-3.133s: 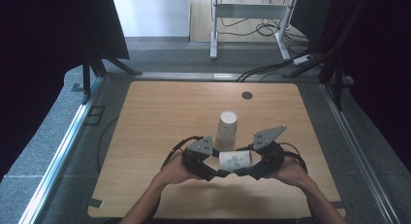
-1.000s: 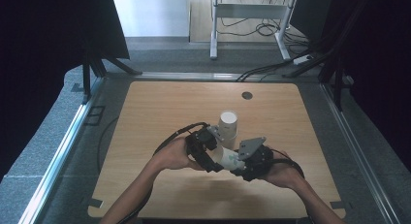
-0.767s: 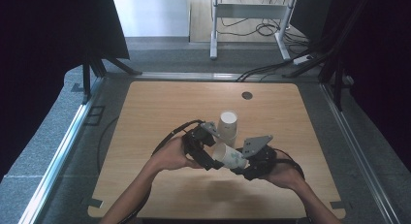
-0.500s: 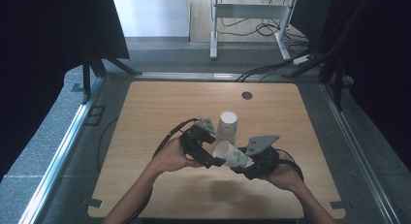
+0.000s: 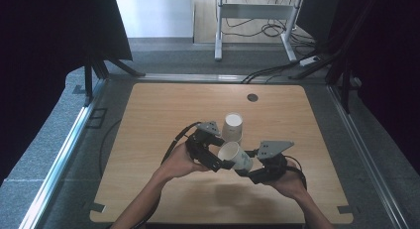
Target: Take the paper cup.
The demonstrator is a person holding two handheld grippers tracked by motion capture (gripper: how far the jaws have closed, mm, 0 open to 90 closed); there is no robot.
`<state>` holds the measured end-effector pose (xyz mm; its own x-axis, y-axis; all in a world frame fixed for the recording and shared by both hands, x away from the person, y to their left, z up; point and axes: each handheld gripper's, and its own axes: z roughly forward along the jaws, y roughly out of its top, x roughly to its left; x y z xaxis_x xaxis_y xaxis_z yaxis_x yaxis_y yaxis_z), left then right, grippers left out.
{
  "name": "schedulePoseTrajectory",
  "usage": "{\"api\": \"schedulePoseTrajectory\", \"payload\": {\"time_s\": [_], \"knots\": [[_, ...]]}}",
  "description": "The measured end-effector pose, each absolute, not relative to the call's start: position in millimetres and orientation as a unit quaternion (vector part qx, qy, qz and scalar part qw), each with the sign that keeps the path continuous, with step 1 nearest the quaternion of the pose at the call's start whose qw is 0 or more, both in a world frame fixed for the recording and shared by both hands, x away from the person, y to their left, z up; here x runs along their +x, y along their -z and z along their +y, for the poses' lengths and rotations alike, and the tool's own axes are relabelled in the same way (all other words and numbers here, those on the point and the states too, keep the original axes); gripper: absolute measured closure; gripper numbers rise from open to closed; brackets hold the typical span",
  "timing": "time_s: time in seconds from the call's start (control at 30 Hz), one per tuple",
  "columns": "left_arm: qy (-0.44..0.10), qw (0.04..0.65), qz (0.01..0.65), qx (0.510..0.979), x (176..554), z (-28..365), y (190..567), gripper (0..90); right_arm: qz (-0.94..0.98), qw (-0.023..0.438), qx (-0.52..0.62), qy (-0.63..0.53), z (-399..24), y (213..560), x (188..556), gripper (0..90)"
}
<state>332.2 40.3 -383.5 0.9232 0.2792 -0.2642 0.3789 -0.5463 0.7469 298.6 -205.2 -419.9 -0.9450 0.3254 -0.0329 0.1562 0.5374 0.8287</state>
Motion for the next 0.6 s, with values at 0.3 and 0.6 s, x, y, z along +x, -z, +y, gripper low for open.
{"api": "schedulePoseTrajectory", "payload": {"time_s": [0.3, 0.6], "knots": [[0.082, 0.446, 0.191, 0.870, 335.2, 36.5, 386.7, 19.5, 0.866, 0.087, 0.137, -0.473, -205.2, 425.7, 298.1, 36.1], [0.055, 0.421, 0.190, 0.885, 333.9, 29.4, 381.0, 29.5, 0.868, 0.077, 0.144, -0.469, -204.7, 431.5, 302.6, 34.0]]}}
